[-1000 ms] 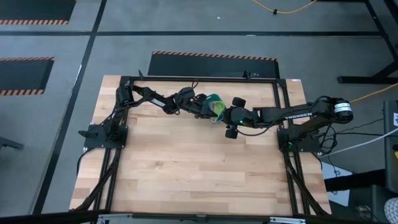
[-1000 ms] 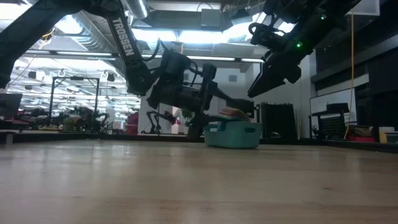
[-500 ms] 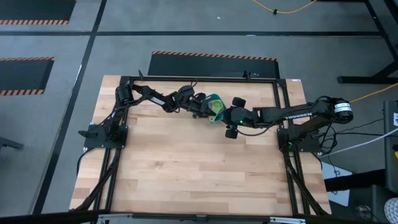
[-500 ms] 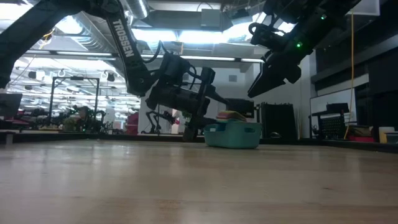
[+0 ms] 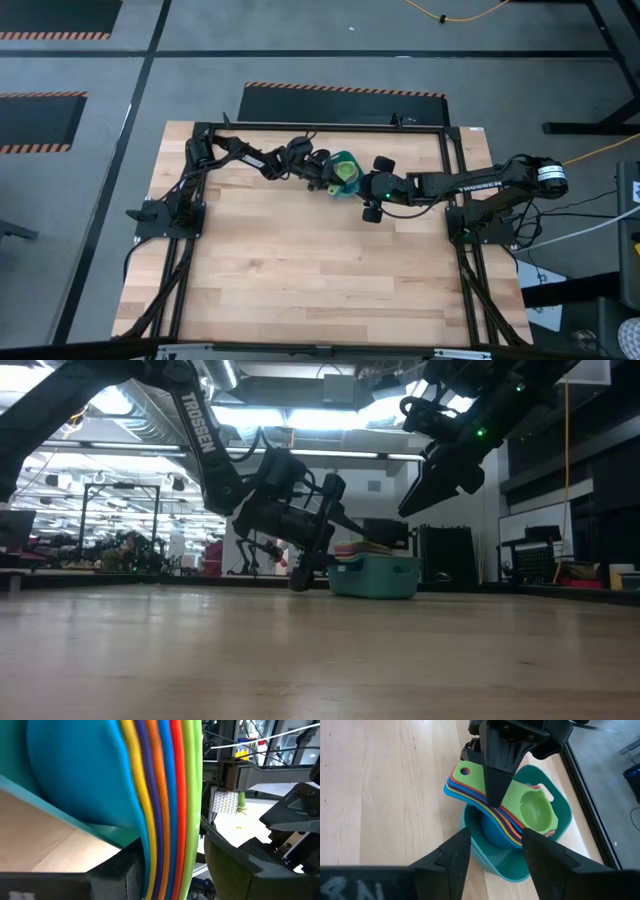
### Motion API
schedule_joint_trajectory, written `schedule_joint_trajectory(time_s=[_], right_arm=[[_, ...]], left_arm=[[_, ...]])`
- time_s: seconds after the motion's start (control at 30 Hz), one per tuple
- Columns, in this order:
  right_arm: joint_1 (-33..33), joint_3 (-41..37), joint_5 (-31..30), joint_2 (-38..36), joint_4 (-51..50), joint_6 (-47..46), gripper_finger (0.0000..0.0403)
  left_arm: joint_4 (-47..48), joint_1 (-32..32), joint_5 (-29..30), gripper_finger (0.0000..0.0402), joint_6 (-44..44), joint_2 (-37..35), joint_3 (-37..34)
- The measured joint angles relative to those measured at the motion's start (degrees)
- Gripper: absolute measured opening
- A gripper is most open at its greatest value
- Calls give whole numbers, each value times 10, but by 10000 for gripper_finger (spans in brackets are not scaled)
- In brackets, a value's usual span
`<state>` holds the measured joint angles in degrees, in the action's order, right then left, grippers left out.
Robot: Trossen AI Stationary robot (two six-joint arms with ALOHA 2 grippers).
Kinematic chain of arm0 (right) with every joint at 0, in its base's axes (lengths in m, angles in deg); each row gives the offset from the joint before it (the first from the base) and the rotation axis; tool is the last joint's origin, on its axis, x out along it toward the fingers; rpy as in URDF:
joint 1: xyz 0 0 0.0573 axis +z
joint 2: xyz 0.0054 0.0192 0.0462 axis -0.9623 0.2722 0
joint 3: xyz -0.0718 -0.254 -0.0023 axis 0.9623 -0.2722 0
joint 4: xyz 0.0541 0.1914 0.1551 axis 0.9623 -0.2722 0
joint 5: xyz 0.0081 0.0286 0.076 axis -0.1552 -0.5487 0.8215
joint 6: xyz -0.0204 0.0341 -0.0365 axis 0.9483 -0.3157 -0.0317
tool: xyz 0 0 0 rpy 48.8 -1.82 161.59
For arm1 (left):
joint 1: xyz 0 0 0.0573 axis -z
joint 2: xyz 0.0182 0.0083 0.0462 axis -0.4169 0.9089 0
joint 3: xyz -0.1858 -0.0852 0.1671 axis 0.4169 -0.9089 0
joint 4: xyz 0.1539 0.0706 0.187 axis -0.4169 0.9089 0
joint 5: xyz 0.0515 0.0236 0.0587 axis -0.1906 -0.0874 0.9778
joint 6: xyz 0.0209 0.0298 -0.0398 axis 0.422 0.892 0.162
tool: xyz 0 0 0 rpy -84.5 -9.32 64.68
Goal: Nest measuring cups in basket
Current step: Put the nested measuring cups into the green bin
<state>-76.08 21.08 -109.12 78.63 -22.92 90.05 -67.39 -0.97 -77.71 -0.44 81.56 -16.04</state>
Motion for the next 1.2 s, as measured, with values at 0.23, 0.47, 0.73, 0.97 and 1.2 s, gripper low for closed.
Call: schedule_joint_trajectory(time_s=[0.23, 0.47, 0.73, 0.97, 1.2], right_arm=[[0, 0, 0, 0, 0, 0, 182], [0, 0, 0, 0, 0, 0, 182], [0, 0, 0, 0, -3, 0, 182], [0, 0, 0, 0, -4, 0, 182], [0, 0, 0, 0, -5, -2, 182]], left_arm=[[3, 0, -3, 181, -3, 0, 0], [4, 0, -3, 181, -3, 0, 0], [94, -7, 2, 181, 44, -39, 0], [172, -15, 8, 181, 82, -63, 0], [180, -20, 15, 181, 94, -66, 0]])
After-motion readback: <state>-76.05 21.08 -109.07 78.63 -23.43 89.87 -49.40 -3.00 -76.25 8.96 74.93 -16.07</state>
